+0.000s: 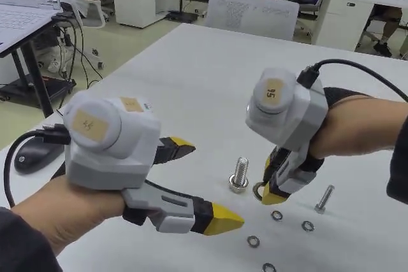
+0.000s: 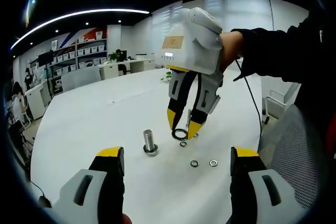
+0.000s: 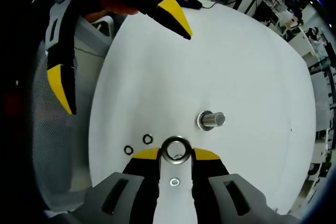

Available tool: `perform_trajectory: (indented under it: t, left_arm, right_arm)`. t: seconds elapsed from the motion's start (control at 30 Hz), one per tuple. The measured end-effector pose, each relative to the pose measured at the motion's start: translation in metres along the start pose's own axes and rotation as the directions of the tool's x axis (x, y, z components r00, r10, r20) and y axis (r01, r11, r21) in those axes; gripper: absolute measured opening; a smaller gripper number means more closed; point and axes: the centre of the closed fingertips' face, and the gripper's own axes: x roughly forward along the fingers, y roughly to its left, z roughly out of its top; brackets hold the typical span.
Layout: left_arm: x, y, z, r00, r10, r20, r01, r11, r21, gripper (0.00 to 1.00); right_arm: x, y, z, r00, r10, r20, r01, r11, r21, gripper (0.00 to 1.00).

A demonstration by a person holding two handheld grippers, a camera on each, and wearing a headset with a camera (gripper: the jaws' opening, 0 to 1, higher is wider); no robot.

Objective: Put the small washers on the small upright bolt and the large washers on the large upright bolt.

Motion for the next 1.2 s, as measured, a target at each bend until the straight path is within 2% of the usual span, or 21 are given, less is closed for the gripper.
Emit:
perform_trajectory:
  t: [0.3, 0.6, 0.73, 1.03, 1.2]
  left_arm:
    - [-0.002, 0.002, 0.000, 1.0000, 0.008, 0.005, -0.008, 1.000, -0.002, 0.83]
    - [-0.002, 0.003, 0.000, 0.9999, 0.011, 0.005, -0.011, 1.000, -0.003, 0.83]
    - [-0.002, 0.003, 0.000, 1.0000, 0.009, 0.002, -0.009, 1.000, -0.002, 0.83]
    - [-0.002, 0.003, -0.001, 0.9999, 0.012, 0.001, -0.012, 1.000, -0.005, 0.83]
    - [-0.002, 0.003, -0.002, 0.9999, 0.013, 0.000, -0.013, 1.000, -0.006, 0.83]
  right_arm:
    - [-0.019, -0.013, 0.009, 0.9995, -0.030, 0.012, 0.030, 0.999, -0.017, 0.22]
    - [-0.025, -0.024, 0.016, 0.9985, -0.050, 0.020, 0.051, 0.998, -0.036, 0.22]
    - [-0.026, -0.032, 0.021, 0.9983, -0.055, 0.021, 0.055, 0.998, -0.044, 0.22]
    - [-0.022, -0.038, 0.033, 0.9985, -0.047, 0.027, 0.049, 0.997, -0.056, 0.22]
    - [-0.015, -0.043, 0.037, 0.9989, -0.040, 0.024, 0.041, 0.997, -0.062, 0.22]
